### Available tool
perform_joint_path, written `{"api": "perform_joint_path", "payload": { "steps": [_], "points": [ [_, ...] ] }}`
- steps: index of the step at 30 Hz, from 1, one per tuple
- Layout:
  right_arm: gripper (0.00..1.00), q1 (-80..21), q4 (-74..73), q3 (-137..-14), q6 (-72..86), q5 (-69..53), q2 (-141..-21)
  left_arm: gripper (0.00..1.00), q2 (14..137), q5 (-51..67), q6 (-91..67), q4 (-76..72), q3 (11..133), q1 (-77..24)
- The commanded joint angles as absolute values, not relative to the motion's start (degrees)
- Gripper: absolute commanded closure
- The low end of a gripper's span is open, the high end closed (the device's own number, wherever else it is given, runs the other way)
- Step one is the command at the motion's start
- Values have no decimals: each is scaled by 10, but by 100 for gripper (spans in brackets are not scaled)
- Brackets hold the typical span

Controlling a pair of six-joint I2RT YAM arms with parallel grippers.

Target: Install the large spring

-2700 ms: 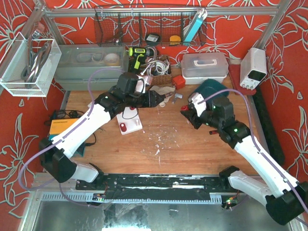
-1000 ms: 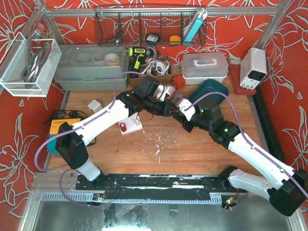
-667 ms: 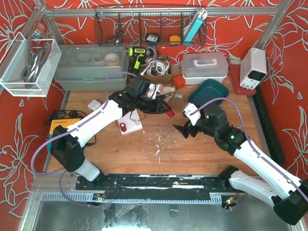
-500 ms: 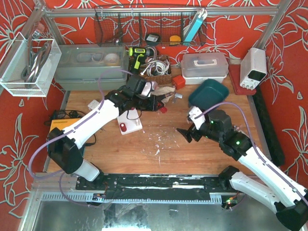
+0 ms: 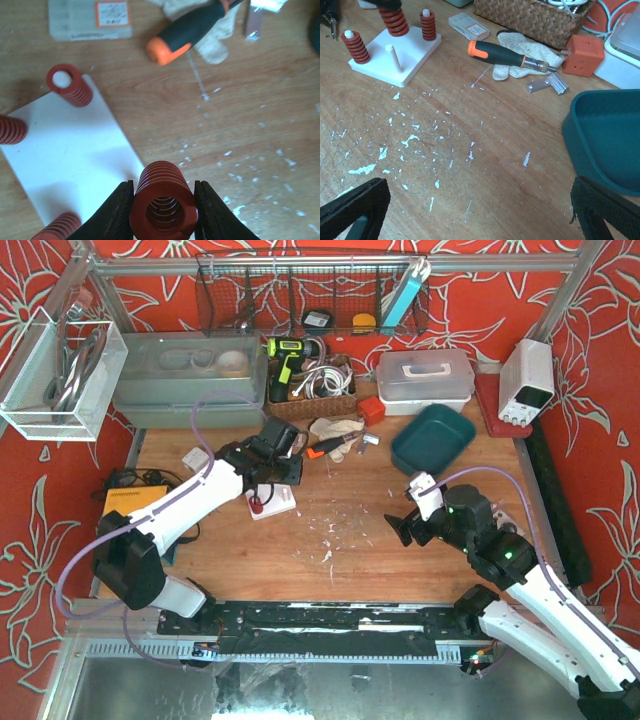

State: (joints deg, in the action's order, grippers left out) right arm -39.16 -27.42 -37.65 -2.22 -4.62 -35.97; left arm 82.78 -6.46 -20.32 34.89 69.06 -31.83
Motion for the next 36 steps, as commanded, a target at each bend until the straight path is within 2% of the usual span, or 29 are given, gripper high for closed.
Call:
{"api": "perform_joint_path", "payload": {
  "steps": [1, 25, 36],
  "points": [
    [1, -394, -275, -375, -8, -26, -362, 98, 814, -123, -180, 326, 663, -314],
    [1, -394, -281, -391, -13, -10, -373, 94, 793, -85, -184, 285, 579, -306],
    [1, -394, -280, -400, -17, -6, -390, 66, 808, -103, -173, 253, 549, -306]
  ]
}}
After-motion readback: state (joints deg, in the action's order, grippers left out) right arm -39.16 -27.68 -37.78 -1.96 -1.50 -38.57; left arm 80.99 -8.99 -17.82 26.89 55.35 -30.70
